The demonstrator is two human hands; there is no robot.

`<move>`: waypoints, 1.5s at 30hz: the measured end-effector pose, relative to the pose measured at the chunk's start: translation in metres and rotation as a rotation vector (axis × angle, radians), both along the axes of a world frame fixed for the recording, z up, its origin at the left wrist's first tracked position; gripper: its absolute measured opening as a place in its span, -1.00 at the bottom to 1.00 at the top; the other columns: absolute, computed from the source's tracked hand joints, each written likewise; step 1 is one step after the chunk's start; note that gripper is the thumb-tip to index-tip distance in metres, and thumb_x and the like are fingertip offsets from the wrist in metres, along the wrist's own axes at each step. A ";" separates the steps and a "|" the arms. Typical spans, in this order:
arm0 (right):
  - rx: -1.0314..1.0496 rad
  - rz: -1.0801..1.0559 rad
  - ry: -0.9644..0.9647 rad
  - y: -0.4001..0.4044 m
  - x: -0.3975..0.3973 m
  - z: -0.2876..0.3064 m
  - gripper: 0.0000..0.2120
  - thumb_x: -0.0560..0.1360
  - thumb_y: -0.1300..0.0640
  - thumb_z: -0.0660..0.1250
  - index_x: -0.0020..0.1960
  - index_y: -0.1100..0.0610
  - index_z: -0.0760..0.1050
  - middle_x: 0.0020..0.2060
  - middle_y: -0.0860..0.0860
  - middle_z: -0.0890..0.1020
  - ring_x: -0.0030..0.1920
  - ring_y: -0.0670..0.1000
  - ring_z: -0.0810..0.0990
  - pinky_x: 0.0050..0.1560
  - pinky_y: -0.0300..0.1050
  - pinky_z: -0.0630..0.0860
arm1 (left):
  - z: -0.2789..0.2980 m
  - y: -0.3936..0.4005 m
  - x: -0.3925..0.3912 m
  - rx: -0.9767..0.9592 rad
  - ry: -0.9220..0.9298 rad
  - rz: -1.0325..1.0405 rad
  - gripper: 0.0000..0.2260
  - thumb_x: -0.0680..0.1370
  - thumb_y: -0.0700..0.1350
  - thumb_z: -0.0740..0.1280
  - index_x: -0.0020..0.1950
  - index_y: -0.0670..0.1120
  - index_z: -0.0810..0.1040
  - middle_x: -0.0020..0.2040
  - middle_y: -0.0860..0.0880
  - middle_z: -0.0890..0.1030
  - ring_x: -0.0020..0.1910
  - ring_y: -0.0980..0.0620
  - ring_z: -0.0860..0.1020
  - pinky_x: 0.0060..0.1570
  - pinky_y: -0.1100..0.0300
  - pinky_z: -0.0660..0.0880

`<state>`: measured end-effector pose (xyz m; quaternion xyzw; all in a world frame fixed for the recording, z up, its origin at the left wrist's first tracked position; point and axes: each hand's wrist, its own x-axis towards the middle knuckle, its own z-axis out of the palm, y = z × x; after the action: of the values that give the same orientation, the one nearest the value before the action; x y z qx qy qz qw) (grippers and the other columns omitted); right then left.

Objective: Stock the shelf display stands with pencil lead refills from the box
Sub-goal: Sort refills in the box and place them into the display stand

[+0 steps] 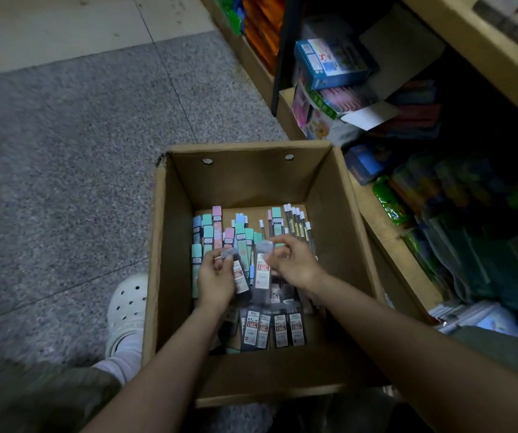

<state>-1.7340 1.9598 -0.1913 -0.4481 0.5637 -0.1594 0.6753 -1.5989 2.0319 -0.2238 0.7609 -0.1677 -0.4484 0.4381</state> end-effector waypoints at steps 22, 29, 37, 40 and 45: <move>-0.396 0.424 0.622 0.019 0.020 -0.082 -0.60 0.41 0.10 0.53 0.16 0.07 0.44 -0.07 0.04 0.61 -0.12 0.01 0.60 -0.26 -0.21 0.41 | -0.016 -0.005 0.006 0.075 0.161 0.246 -0.56 0.51 -0.35 0.37 0.35 -0.17 0.36 0.11 -0.16 0.62 -0.04 -0.03 0.59 0.06 0.01 0.56; -0.426 0.210 0.531 0.007 0.017 -0.073 -0.84 0.53 0.39 0.26 -0.04 0.14 0.40 -0.21 0.09 0.54 -0.18 0.10 0.59 -0.21 0.04 0.59 | -0.019 -0.006 0.002 0.086 0.168 0.215 -0.65 0.54 -0.28 0.36 0.29 -0.14 0.37 0.02 -0.10 0.62 -0.10 -0.02 0.61 -0.04 0.02 0.59; -0.407 0.347 0.619 0.012 0.009 -0.060 -0.47 0.41 0.10 0.52 0.30 0.06 0.38 0.10 0.06 0.57 0.09 0.07 0.56 0.10 0.00 0.55 | -0.001 0.014 0.003 0.142 0.110 0.160 -0.71 0.52 -0.25 0.40 0.17 -0.07 0.42 -0.09 -0.05 0.60 -0.11 -0.02 0.59 0.01 -0.02 0.58; -0.403 0.404 0.618 0.018 0.011 -0.066 -0.37 0.42 0.07 0.52 0.41 0.06 0.34 0.27 0.07 0.53 0.23 0.09 0.52 0.21 0.04 0.52 | -0.003 0.018 0.004 0.162 0.119 0.185 -0.71 0.50 -0.25 0.43 0.18 -0.13 0.46 0.01 -0.15 0.64 -0.01 -0.13 0.62 0.09 -0.11 0.57; -0.461 0.487 0.690 0.020 0.016 -0.081 -0.44 0.41 0.01 0.52 0.31 0.04 0.36 0.22 0.06 0.54 0.17 0.08 0.54 0.13 -0.02 0.53 | -0.011 0.009 0.006 0.171 0.118 0.156 -0.71 0.50 -0.22 0.44 0.17 -0.12 0.46 0.00 -0.11 0.65 0.00 -0.11 0.63 0.09 -0.14 0.57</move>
<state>-1.7185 1.9798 -0.2726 -0.7319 0.5836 0.0404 0.3494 -1.5929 2.0409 -0.2350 0.7785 -0.0431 -0.4694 0.4144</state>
